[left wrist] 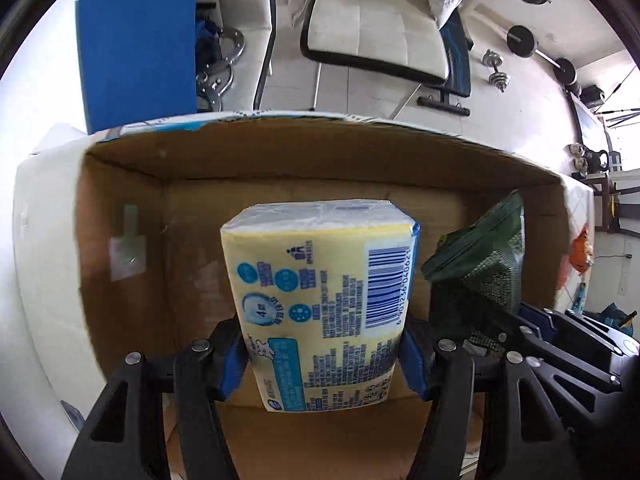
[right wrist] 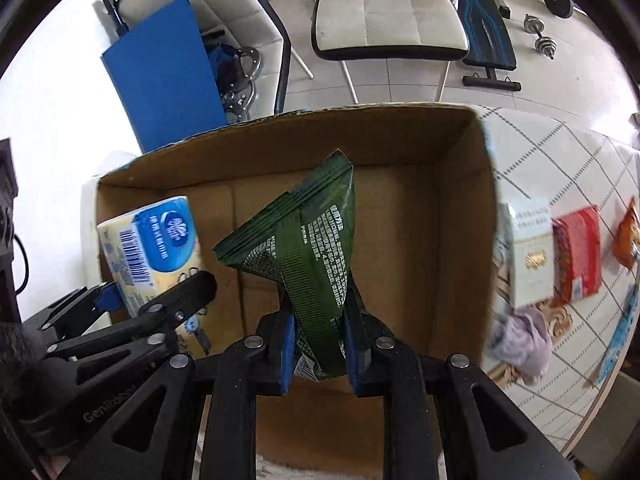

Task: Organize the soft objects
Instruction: 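Carry both items into the cardboard box and open both tools, then grasp the red snack pack with the left tool while the right tool grasps the orange chip bag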

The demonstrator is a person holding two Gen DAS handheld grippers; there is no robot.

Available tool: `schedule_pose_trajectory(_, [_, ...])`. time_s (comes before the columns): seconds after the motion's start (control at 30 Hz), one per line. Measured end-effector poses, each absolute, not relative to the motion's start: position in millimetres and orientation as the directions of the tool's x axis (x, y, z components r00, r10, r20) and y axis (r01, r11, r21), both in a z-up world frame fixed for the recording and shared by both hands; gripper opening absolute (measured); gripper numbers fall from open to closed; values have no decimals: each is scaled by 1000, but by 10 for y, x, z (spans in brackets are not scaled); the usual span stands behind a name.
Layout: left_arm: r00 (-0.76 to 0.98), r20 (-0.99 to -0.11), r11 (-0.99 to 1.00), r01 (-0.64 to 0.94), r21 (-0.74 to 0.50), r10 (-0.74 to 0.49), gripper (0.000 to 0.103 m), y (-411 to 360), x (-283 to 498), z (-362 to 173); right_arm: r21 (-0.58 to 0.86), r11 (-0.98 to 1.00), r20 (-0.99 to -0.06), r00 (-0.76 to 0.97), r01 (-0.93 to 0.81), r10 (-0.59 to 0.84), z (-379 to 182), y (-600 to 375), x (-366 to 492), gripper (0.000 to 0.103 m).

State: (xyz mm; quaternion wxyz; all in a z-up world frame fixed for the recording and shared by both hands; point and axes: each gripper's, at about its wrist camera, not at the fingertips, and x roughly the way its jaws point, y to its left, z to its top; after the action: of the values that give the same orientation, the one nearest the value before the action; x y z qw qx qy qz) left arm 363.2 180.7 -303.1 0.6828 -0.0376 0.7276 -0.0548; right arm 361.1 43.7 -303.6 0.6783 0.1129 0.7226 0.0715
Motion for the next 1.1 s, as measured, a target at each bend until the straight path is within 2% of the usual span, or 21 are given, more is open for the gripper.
schedule_pose_trajectory(0.17, [-106, -982, 986, 31, -161, -157, 61, 1815, 3790, -3337, 232, 970, -967, -88, 67, 237, -3287, 482, 3753, 22])
schedule_pose_trajectory(0.3, [-144, -969, 980, -22, -198, -199, 61, 1869, 3814, -3422, 273, 959, -954, -108, 80, 281, -3389, 444, 3810, 24])
schedule_pose_trajectory(0.33, [-152, -965, 977, -34, -210, -213, 61, 1892, 3813, -3425, 279, 957, -953, -102, 79, 287, -3369, 428, 3810, 27])
schedule_pose_trajectory(0.37, [-149, -966, 977, -42, -207, -211, 63, 1912, 3806, -3402, 279, 957, -954, -94, 79, 286, -3331, 413, 3801, 34])
schedule_pose_trajectory(0.43, [-129, -974, 983, -40, -181, -185, 74, 1955, 3790, -3315, 272, 960, -956, -94, 72, 278, -3312, 393, 3789, 50])
schedule_pose_trajectory(0.47, [-114, -980, 986, -38, -161, -164, 83, 1972, 3775, -3247, 272, 960, -957, -88, 73, 278, -3278, 370, 3775, 57])
schedule_pose_trajectory(0.5, [-96, -984, 989, -31, -145, -148, 90, 1984, 3749, -3183, 265, 962, -959, -82, 70, 270, -3228, 346, 3749, 61])
schedule_pose_trajectory(0.57, [-64, -991, 993, -14, -114, -114, 98, 2010, 3696, -3054, 241, 969, -966, -77, 62, 245, -3161, 316, 3707, 73])
schedule_pose_trajectory(0.7, [-2, -997, 997, 5, -71, -71, 100, 2085, 3539, -2822, 192, 981, -979, -64, 32, 194, -3009, 283, 3539, 76])
schedule_pose_trajectory(0.77, [16, -997, 997, -1, -75, -75, 100, 2112, 3430, -2730, 167, 986, -984, -59, 16, 168, -2929, 294, 3423, 88])
schedule_pose_trajectory(0.87, [47, -996, 997, 0, -78, -78, 100, 2133, 3269, -2605, 153, 988, -987, -39, 0, 153, -2799, 319, 3229, 96])
schedule_pose_trajectory(1.1, [140, -989, 999, 13, -37, -38, 100, 2071, 2790, -2228, 111, 994, -993, 41, -2, 111, -2482, 353, 2756, 97])
